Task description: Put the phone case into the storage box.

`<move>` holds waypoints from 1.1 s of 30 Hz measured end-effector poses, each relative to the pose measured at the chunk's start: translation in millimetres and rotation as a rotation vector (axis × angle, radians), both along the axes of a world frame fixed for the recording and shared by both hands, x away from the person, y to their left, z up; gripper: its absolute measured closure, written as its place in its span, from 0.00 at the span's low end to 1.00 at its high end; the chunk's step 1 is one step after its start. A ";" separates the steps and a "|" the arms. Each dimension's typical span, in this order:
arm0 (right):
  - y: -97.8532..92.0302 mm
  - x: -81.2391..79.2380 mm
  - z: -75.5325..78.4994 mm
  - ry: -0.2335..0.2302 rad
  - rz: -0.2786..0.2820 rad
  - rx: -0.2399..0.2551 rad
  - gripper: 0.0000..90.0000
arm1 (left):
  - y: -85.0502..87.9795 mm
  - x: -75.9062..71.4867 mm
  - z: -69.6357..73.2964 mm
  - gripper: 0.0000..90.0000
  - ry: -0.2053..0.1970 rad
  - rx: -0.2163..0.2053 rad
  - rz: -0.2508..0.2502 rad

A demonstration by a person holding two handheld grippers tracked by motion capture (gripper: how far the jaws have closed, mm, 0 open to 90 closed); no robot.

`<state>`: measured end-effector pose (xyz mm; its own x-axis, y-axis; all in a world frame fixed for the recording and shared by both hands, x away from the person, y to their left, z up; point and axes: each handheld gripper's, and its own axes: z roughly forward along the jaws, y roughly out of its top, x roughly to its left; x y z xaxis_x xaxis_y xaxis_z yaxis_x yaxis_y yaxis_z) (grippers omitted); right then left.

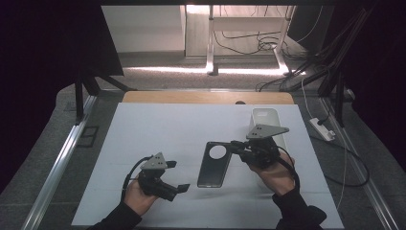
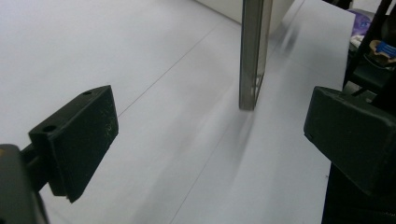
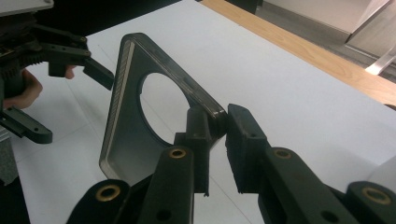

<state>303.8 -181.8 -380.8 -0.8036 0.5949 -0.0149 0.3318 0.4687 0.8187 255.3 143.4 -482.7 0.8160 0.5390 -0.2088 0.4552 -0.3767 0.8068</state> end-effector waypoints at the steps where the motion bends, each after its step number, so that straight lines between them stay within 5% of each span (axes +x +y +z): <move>1: -0.9 0.8 0.5 0.002 -0.002 0.004 0.87 | 1.9 -0.4 -0.2 0.03 0.004 -0.005 0.004; 22: -22.4 21.4 14.2 0.007 -0.080 0.021 0.87 | 51.3 -30.4 -9.1 0.00 -0.039 0.066 0.190; 33: -32.1 33.2 23.3 -0.001 -0.114 0.025 0.87 | 82.1 -53.1 -16.0 0.00 -0.028 0.063 0.294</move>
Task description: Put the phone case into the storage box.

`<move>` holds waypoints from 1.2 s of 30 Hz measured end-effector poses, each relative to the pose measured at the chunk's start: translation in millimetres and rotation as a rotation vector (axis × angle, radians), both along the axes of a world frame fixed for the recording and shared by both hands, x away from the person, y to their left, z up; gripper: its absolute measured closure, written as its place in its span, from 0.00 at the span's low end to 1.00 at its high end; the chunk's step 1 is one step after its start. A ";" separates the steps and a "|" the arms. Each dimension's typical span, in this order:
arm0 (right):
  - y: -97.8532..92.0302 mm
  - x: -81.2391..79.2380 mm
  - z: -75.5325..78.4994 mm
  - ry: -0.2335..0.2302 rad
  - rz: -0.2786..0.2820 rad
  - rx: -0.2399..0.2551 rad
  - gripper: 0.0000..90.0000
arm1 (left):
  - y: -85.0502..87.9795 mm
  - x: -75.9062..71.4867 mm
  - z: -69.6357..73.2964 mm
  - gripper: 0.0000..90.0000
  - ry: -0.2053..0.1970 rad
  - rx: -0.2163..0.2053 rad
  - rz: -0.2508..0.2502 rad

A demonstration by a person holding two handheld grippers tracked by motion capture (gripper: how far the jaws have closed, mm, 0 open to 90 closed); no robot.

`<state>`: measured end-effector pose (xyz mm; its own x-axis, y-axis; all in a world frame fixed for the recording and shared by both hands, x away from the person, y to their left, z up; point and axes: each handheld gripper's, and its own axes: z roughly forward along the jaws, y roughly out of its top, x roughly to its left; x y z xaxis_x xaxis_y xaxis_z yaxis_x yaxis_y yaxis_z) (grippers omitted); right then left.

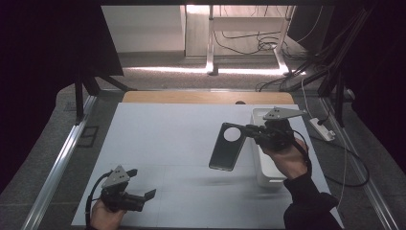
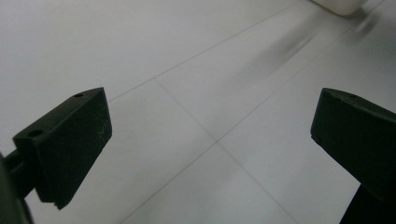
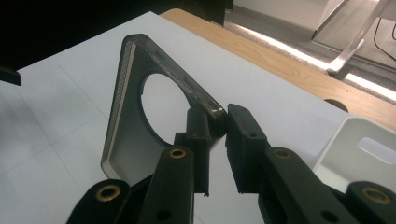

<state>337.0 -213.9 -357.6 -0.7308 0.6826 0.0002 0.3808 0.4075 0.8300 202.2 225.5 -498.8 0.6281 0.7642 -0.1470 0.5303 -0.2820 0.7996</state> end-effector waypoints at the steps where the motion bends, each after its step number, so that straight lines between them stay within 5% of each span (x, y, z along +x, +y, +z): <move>1: -1.0 1.1 0.8 -0.003 -0.002 -0.002 0.87 | 2.5 -2.1 -0.8 0.00 0.000 -0.001 0.011; 18: -15.9 17.1 17.2 -0.037 -0.061 -0.015 0.87 | 24.8 -22.8 -6.6 0.00 -0.006 0.033 0.091; 36: -34.0 31.1 32.5 -0.066 -0.121 -0.021 0.87 | 23.9 -21.9 -7.6 0.00 -0.003 0.062 0.105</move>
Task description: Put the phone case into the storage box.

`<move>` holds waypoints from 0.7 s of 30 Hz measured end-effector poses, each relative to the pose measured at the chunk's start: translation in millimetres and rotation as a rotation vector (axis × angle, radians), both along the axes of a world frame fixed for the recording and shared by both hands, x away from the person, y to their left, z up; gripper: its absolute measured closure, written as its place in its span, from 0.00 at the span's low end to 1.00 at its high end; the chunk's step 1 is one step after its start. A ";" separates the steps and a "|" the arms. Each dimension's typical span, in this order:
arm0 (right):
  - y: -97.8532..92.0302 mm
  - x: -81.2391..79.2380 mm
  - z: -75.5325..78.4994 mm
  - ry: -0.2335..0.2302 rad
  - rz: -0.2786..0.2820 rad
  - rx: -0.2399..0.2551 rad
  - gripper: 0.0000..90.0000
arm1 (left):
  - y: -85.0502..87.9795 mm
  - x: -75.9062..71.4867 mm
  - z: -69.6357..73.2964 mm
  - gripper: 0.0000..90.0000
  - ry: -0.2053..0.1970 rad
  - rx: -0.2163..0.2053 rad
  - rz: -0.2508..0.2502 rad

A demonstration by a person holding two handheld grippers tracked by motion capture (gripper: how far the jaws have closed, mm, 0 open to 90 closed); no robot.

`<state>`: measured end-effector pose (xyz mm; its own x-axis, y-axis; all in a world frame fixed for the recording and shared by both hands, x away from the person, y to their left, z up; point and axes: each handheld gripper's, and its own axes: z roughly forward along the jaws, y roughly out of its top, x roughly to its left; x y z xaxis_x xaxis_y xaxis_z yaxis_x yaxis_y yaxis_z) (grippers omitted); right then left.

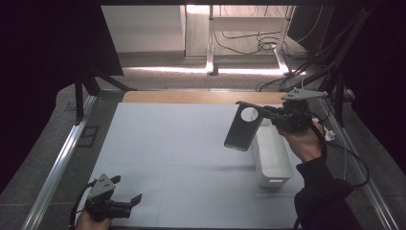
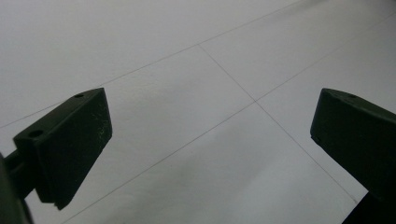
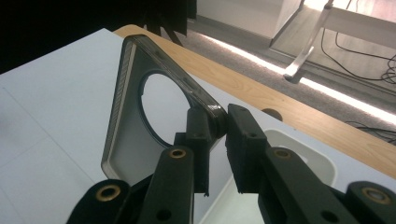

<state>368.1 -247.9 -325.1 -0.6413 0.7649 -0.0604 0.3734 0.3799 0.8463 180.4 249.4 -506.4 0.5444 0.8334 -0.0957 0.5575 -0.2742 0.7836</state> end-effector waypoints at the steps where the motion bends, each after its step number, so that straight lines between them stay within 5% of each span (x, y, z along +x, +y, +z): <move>1: -1.5 0.9 0.7 -0.004 -0.004 -0.005 0.87 | -0.1 -0.1 0.0 0.00 0.000 0.001 0.000; 21: -31.5 15.2 19.0 -0.056 -0.063 -0.042 0.87 | -0.2 0.8 -0.4 0.01 0.010 0.002 0.002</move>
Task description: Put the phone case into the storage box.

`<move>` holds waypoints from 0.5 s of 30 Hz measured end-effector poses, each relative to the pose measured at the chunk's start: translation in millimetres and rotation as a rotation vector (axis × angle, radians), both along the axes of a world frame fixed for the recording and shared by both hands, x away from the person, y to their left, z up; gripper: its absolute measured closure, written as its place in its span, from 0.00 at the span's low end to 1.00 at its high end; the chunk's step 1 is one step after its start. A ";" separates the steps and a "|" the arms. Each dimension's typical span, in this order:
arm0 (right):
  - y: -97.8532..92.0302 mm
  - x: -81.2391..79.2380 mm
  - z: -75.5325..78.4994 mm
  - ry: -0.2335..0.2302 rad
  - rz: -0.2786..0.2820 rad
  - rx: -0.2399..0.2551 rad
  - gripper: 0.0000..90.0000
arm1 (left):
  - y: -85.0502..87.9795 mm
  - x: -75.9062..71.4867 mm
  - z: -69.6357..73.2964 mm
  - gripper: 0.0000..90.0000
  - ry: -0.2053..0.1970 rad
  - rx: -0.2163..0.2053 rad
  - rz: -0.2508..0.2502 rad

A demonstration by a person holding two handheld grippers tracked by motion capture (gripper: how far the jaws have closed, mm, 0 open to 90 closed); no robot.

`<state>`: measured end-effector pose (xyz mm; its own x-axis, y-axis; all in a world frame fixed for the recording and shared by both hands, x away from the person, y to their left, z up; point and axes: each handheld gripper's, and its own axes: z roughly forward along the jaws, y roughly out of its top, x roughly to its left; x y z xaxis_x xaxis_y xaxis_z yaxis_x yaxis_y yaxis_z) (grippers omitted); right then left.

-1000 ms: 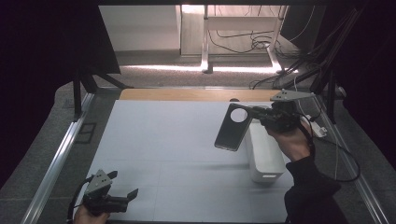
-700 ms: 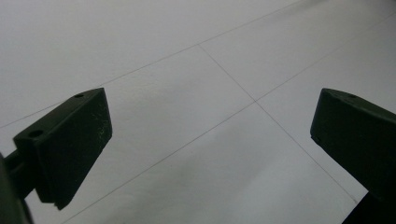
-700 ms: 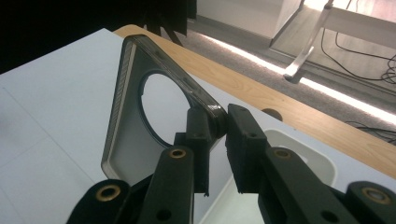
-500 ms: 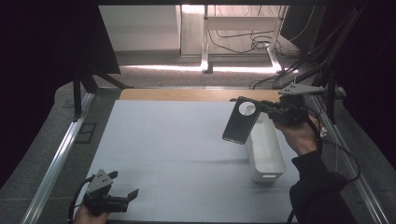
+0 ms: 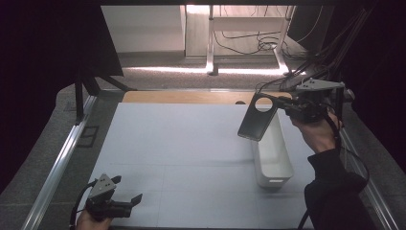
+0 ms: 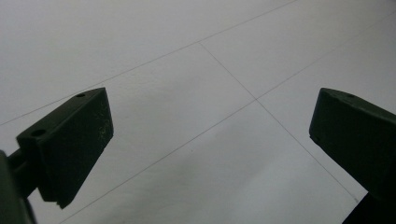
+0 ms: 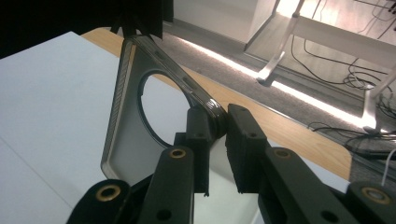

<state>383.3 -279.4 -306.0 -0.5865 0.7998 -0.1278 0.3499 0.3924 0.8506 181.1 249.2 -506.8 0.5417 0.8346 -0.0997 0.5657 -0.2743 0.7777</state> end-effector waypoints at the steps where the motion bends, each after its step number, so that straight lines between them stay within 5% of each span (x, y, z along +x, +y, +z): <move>1: -1.5 0.7 0.4 -0.004 -0.004 -0.004 0.87 | 0.0 0.2 0.0 0.01 0.001 0.001 0.000; 15: -27.1 17.7 -1.6 -0.014 -0.056 -0.048 0.87 | -0.7 0.2 -0.1 0.01 0.001 0.005 -0.001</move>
